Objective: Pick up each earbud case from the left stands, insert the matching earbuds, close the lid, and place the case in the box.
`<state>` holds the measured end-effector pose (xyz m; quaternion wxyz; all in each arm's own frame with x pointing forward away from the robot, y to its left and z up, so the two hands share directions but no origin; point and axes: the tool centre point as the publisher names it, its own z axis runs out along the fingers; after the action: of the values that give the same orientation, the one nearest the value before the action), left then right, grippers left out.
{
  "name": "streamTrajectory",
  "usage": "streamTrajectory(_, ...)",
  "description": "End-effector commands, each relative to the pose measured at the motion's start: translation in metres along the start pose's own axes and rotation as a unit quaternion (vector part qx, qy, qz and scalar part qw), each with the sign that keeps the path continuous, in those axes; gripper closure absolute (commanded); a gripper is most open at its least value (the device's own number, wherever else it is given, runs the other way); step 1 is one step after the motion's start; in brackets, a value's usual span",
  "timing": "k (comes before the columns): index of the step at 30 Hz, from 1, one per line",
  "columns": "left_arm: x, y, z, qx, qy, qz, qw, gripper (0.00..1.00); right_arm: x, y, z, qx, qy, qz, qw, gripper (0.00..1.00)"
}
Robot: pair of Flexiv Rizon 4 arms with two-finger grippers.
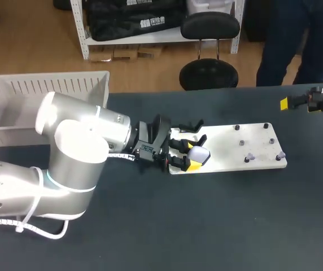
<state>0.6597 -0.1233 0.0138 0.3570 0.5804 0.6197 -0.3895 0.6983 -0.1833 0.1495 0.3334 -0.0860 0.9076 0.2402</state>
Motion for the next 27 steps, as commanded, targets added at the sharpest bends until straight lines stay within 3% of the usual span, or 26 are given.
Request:
streamTrajectory(1,0.0008,0.0015,0.0016,0.001,0.0,0.0,1.0,0.55,0.0,-0.0006,0.0001,0.0,0.0,0.0,1.0,0.0)
streamTrajectory(15,0.0017,0.0028,0.0017,-0.001,-0.001,-0.002,1.0,0.79,0.0,-0.0006,0.0001,0.0,0.0,0.0,1.0,0.0)
streamTrajectory(17,0.0017,0.0031,0.0017,-0.001,-0.001,-0.002,1.0,0.85,0.0,-0.0006,0.0001,0.0,0.0,0.0,1.0,0.0)
streamTrajectory(19,0.0018,0.0033,0.0017,0.0,-0.001,-0.002,1.0,1.0,0.0,-0.0006,0.0001,0.0,0.0,0.0,1.0,0.0)
streamTrajectory(27,-0.0018,0.0061,-0.0058,-0.006,-0.001,0.004,1.0,1.0,0.0,-0.0006,0.0001,0.0,0.0,0.0,1.0,0.0)
